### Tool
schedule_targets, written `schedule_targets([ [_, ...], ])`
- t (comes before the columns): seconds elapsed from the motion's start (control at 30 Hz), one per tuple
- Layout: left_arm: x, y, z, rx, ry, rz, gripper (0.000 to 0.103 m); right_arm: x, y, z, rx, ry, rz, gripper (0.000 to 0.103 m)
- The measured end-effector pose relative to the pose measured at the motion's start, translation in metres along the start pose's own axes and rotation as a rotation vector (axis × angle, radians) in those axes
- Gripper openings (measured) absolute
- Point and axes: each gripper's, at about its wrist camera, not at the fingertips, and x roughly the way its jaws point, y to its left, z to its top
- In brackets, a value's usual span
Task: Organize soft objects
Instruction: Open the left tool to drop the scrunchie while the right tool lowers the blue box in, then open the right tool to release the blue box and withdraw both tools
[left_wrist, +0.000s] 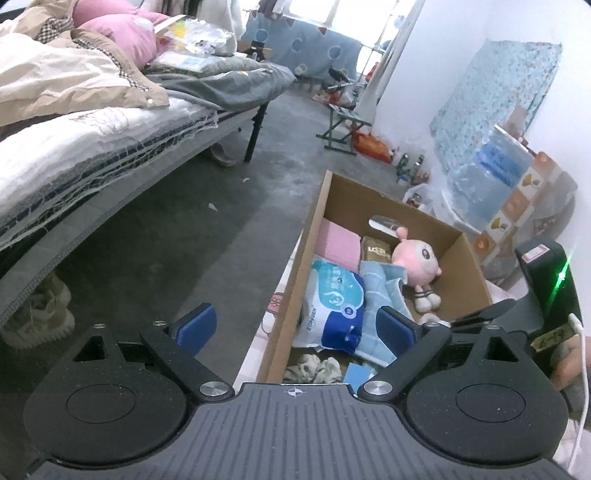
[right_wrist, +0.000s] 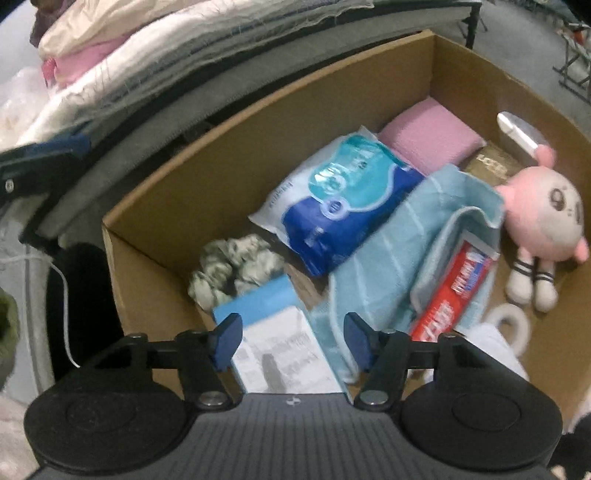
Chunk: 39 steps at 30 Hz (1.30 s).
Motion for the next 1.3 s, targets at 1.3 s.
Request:
schedule_targets([
  [1.3, -0.015, -0.005, -0.002, 0.035, -0.056, 0.025, 0.098, -0.007, -0.023, 0.008, 0.312, -0.05, 0.269, 0.093],
])
